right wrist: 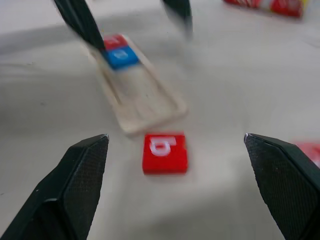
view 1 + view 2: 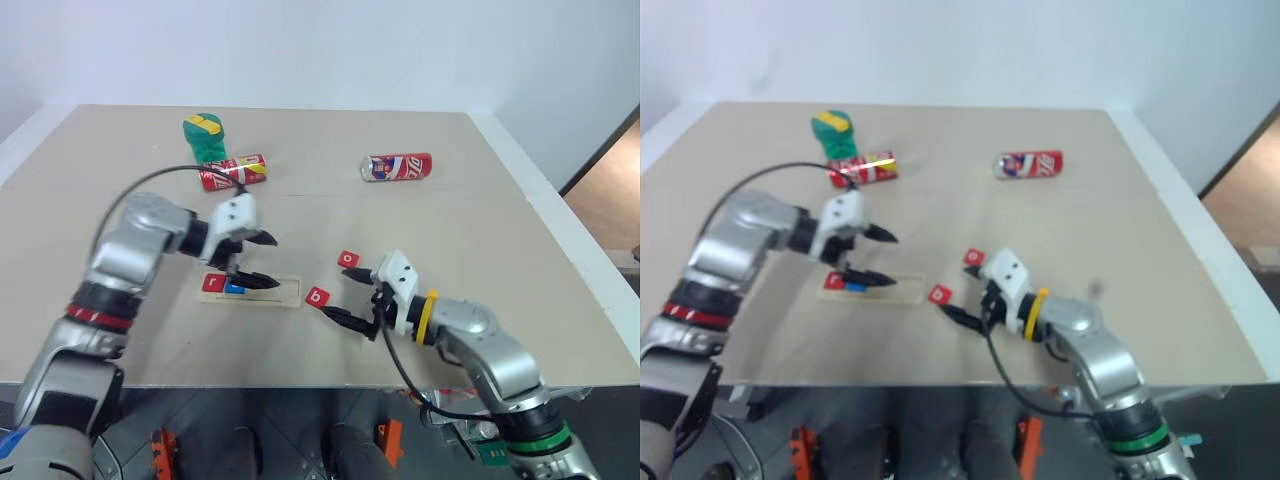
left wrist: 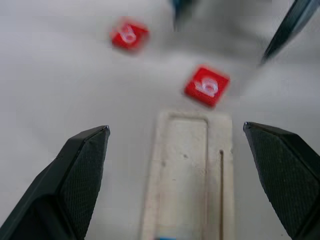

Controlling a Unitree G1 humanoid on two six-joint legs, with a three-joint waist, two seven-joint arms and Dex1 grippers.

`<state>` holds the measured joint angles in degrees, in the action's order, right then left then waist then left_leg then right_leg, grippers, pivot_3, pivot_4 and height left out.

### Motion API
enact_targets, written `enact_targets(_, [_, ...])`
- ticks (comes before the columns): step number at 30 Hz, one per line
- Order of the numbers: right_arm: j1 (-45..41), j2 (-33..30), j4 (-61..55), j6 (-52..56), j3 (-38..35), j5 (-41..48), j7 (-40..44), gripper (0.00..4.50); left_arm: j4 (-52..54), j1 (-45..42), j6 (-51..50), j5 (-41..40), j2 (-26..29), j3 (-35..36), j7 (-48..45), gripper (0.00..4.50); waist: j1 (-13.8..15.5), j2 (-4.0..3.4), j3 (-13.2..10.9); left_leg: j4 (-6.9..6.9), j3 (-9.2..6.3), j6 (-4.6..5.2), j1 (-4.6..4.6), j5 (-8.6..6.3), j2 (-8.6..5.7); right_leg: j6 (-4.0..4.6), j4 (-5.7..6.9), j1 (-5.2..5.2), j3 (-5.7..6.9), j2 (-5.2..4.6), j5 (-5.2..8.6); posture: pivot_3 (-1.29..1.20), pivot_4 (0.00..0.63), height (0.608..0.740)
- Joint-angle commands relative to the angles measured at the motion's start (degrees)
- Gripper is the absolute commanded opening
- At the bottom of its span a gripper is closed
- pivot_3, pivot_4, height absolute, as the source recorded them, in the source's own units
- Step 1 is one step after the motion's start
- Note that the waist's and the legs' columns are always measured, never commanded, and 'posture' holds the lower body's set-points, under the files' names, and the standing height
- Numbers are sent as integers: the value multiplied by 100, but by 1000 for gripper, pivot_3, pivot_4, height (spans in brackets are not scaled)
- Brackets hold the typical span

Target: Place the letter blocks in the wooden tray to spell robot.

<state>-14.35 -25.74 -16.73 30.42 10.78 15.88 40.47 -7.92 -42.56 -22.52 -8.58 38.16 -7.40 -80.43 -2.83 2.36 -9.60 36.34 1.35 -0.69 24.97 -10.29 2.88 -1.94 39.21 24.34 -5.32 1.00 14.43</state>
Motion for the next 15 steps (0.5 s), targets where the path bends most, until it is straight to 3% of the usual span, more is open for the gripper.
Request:
enact_targets(1, [-21,130,-152,2,-15,-136,-315,4500,791,729,-13,-588,52,687,358,4445,5,-2,-1,1,-5,0,2,0,0,1,2,0,6,-1,1,0,150,740])
enact_targets(8, [-63,305,37,-50,86,-254,-481,4500,2596,3281,314,-1177,-416,1703,1670,4445,12,2,-1,12,4,-8,1,5,-2,-12,-5,-8,9,-28,-8,0,150,740])
enact_targets(15, [-199,362,180,-167,267,-449,-452,4500,3564,4727,332,-1163,-788,1890,2807,4445,21,6,1,18,26,-13,-37,10,-2,5,-13,-45,-5,-40,-6,0,150,740])
